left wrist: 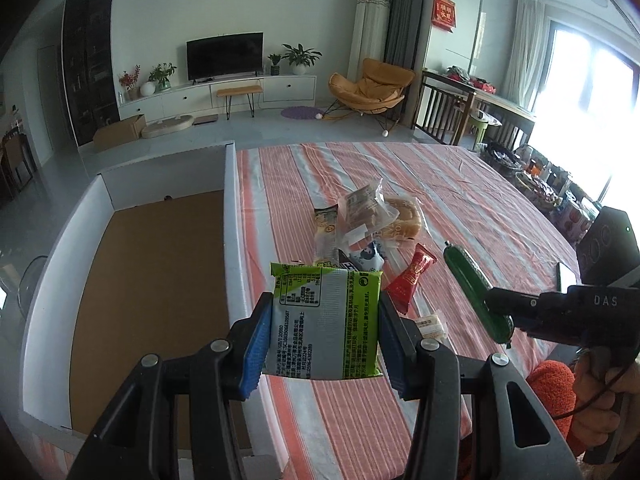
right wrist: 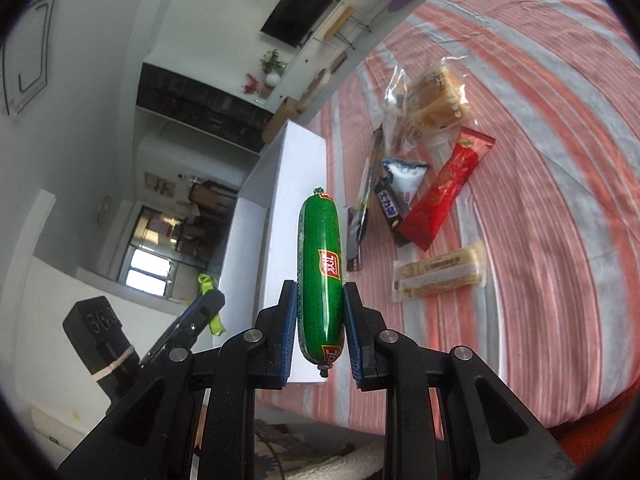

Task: Organize snacks
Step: 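Lift the packet with the left gripper while the right carries the sausage toward the box, then release the packet and sausage into the cardboard box with both grippers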

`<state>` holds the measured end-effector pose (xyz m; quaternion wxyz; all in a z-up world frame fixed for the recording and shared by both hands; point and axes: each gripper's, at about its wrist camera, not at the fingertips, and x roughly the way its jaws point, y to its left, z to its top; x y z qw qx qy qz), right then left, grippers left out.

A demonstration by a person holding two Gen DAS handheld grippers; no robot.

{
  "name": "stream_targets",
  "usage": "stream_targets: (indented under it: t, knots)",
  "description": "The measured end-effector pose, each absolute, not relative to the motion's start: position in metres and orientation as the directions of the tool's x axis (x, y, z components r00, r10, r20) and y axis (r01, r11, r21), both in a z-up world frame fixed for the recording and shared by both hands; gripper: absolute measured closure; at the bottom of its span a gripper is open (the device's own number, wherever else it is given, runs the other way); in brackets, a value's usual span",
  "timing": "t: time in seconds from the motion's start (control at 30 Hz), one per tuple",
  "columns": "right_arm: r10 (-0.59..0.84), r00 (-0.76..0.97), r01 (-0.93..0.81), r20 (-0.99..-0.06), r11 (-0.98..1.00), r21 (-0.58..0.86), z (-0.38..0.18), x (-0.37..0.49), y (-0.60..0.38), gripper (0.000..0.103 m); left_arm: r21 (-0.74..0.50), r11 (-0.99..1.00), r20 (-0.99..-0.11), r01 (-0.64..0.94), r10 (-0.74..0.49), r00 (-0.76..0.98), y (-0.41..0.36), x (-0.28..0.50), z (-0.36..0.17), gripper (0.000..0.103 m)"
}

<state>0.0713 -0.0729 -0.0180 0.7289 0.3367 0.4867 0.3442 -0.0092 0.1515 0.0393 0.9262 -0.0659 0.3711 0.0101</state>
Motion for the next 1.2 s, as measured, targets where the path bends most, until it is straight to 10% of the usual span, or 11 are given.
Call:
stream_targets:
  t: [0.47,0.7,1.2]
  knots:
    - [0.833,0.122,-0.536,-0.539,0.512,0.671,0.038,0.076,0.152,0.079,-0.015,0.872,-0.758,-0.489,0.310,0.575,0.330,-0.040,0.017,0.054]
    - [0.708,0.292,-0.626,-0.643,0.650,0.431,0.035,0.063,0.153,0.039,0.051,0.831,-0.817,-0.553,0.353,0.456,0.349,-0.031,-0.013,0.016]
    - [0.097,0.692,-0.119,-0.716,0.993,0.020,-0.067,0.065,-0.056,0.033,0.032,0.913,-0.776,-0.408,0.280,0.565,0.281,0.008,-0.028,0.012]
